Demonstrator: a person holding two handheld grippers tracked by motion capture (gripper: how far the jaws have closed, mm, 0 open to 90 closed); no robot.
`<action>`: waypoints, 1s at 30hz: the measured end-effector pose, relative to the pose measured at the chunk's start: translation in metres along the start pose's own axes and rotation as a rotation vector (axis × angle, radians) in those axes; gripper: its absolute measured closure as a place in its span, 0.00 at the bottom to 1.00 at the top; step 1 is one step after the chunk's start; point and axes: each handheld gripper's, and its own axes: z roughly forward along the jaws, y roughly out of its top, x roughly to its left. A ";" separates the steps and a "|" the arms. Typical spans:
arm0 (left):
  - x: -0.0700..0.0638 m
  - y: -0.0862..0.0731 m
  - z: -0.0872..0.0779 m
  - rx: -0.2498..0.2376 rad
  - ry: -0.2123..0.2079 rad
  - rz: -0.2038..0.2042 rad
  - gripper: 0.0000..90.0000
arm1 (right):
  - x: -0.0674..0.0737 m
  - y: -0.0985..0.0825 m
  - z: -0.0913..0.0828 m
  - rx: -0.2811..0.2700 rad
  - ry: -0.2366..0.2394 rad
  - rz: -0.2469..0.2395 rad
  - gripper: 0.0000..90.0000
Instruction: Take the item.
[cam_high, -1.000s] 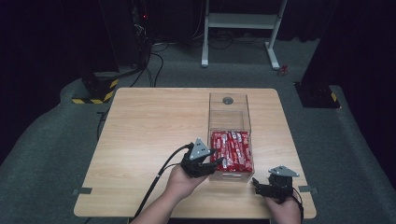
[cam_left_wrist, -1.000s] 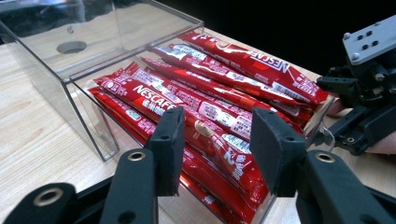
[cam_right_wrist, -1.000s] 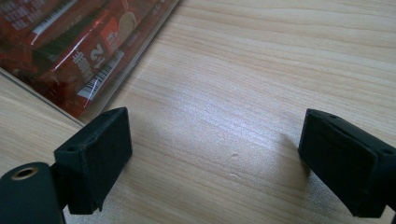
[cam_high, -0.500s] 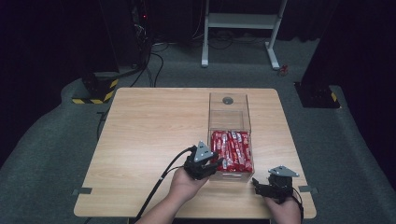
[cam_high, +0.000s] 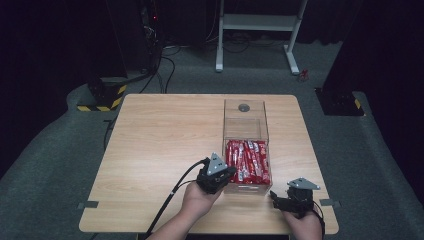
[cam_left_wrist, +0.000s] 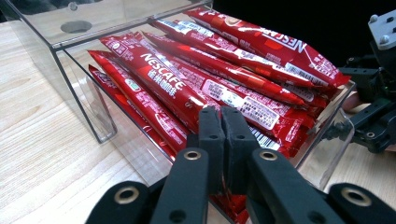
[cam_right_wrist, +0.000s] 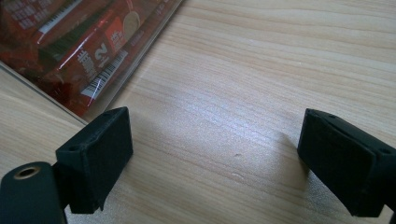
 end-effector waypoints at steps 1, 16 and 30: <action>0.000 0.000 -0.001 -0.005 -0.002 -0.002 0.98 | 0.000 0.000 0.000 0.000 0.000 -0.002 0.11; 0.001 0.002 -0.017 -0.078 -0.037 -0.013 0.99 | 0.000 0.000 0.000 -0.002 0.002 -0.005 0.11; 0.004 0.001 -0.026 -0.114 -0.056 0.007 0.99 | 0.000 0.000 0.000 -0.001 0.002 -0.005 0.11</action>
